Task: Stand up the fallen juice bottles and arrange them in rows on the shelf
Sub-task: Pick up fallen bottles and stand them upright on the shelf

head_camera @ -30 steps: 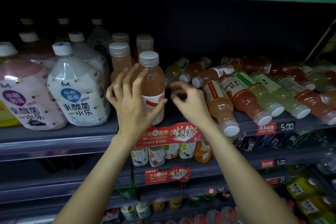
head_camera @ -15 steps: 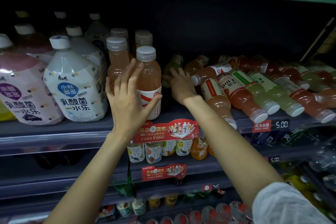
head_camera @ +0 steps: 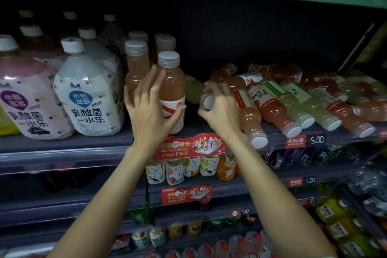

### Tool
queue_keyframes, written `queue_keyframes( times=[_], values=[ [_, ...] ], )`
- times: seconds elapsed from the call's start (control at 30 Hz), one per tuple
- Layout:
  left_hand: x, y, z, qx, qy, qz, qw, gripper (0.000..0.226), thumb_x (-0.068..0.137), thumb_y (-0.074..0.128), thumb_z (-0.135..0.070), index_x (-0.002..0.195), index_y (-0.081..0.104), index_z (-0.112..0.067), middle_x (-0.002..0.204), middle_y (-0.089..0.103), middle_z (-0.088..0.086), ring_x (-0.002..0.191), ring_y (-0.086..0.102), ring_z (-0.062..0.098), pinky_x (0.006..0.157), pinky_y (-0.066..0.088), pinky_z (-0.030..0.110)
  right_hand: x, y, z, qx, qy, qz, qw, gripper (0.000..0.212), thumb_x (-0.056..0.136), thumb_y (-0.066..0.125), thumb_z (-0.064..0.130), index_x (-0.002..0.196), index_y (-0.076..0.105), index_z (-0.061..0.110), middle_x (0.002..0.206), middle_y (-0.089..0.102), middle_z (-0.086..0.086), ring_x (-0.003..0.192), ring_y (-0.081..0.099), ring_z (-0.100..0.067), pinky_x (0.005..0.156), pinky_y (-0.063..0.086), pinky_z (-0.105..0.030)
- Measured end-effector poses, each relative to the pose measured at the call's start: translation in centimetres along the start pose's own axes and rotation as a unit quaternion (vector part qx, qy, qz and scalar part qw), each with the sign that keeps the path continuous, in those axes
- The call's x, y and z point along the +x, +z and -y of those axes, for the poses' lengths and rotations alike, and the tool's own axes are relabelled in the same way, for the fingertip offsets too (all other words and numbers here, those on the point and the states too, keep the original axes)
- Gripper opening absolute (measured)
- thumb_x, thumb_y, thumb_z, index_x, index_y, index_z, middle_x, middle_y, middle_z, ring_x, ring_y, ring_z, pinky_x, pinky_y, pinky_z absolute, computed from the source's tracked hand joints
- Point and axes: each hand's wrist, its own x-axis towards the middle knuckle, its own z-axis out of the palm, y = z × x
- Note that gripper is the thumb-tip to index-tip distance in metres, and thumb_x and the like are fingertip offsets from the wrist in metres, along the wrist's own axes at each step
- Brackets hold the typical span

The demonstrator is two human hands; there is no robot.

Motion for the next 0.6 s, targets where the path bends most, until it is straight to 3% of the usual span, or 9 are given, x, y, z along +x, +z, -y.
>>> queue_keyframes(
  times=[0.13,0.2,0.3,0.4,0.53,0.6],
  values=[
    [0.0,0.3,-0.4,-0.002,-0.007,-0.009,1.0,0.075,0.083,0.062,-0.049,0.144,0.027,-0.023,0.153,0.034,0.004,0.139,0.03,0.017,0.115,0.005,0.052,-0.6,-3.0,1.1,0.149,0.037,-0.084,0.985,0.039,0.073,0.07,0.012,0.111,0.061,0.011,0.112,0.051,-0.01,0.1,0.051,-0.023,0.083,0.038,-0.022],
    [0.0,0.5,-0.5,-0.004,-0.01,-0.014,1.0,0.075,0.083,0.063,-0.047,0.144,0.027,-0.023,0.152,0.035,0.004,0.138,0.03,0.017,0.115,0.005,0.051,-0.3,-4.0,1.6,0.177,0.044,-0.098,0.978,0.037,0.075,0.069,0.014,0.111,0.062,0.01,0.108,0.053,-0.013,0.099,0.05,-0.023,0.081,0.036,-0.021],
    [0.0,0.5,-0.4,-0.006,-0.011,-0.016,1.0,0.075,0.082,0.064,-0.046,0.145,0.027,-0.023,0.152,0.035,0.004,0.139,0.03,0.017,0.116,0.004,0.051,1.4,-5.3,2.1,0.191,0.058,-0.096,0.975,0.037,0.073,0.068,0.02,0.107,0.063,0.007,0.102,0.058,-0.013,0.096,0.054,-0.025,0.083,0.047,-0.035],
    [-0.1,0.5,-0.4,-0.006,-0.011,-0.019,1.0,0.075,0.082,0.063,-0.045,0.145,0.028,-0.023,0.152,0.035,0.003,0.139,0.03,0.017,0.116,0.003,0.051,3.6,-5.3,2.6,0.241,0.045,-0.105,0.964,0.04,0.073,0.072,0.017,0.112,0.063,0.013,0.105,0.062,-0.008,0.096,0.06,-0.019,0.083,0.051,-0.035],
    [-0.1,0.6,-0.5,-0.001,-0.008,-0.026,1.0,0.074,0.082,0.062,-0.044,0.144,0.029,-0.022,0.152,0.036,0.004,0.139,0.032,0.018,0.116,0.003,0.051,7.1,-3.8,2.7,0.281,0.061,-0.054,0.956,0.039,0.078,0.071,0.028,0.112,0.062,0.01,0.106,0.066,-0.01,0.1,0.062,-0.022,0.087,0.051,-0.044],
    [-0.1,0.7,-0.5,-0.001,-0.008,-0.026,1.0,0.074,0.082,0.061,-0.044,0.145,0.029,-0.021,0.152,0.035,0.005,0.139,0.03,0.018,0.117,0.002,0.051,8.2,-3.1,2.5,0.269,0.079,-0.001,0.96,0.044,0.085,0.067,0.022,0.126,0.055,0.012,0.119,0.062,-0.01,0.111,0.057,-0.023,0.095,0.048,-0.039]
  ],
)
